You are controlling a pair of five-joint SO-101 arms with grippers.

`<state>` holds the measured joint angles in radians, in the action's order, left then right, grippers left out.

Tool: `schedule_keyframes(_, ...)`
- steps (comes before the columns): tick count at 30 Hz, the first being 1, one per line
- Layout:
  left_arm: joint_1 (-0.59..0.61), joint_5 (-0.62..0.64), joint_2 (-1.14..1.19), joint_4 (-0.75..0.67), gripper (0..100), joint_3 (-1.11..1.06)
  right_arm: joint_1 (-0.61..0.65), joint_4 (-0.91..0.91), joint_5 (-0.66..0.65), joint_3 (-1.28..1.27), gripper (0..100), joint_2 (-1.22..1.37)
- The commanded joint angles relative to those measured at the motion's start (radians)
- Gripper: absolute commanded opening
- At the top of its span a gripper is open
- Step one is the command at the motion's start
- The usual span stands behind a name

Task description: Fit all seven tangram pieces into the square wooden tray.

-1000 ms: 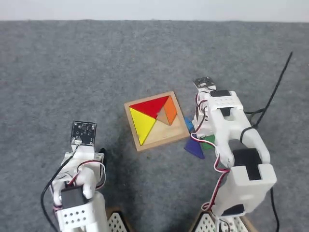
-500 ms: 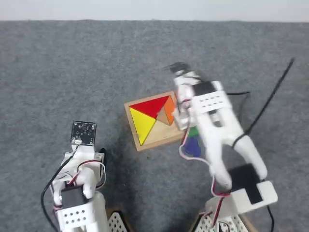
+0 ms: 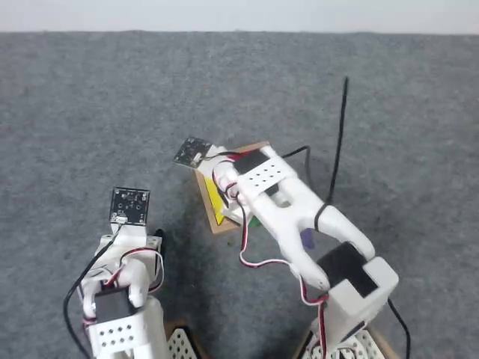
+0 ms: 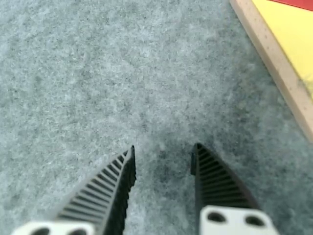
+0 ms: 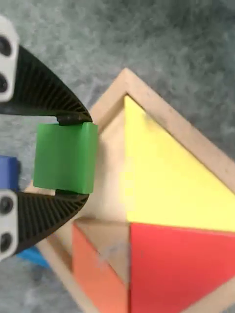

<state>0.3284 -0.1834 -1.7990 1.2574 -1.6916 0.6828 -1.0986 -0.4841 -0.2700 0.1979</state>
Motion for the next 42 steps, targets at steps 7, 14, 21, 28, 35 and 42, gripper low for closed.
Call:
schedule_keyframes(7,0.0,0.008,-0.018,0.006,19,0.008,0.002,0.111,-0.104,0.057,5.8,0.004)
schedule_keyframes(14,0.0,0.008,-0.018,0.006,19,0.008,0.002,0.139,-0.126,0.057,6.3,0.01)
schedule_keyframes(21,0.0,0.008,-0.018,0.006,19,0.008,0.001,0.139,-0.123,0.057,20.7,0.01)
schedule_keyframes(28,0.0,0.008,-0.018,0.006,19,0.008,-0.027,0.131,-0.12,0.084,23.4,0.002)
schedule_keyframes(35,0.0,0.008,-0.018,0.006,19,0.008,-0.047,0.045,-0.103,0.158,23.4,-0.036)
schedule_keyframes(42,0.0,0.008,-0.018,0.006,19,0.008,-0.082,0.018,-0.061,0.104,23.4,-0.242)
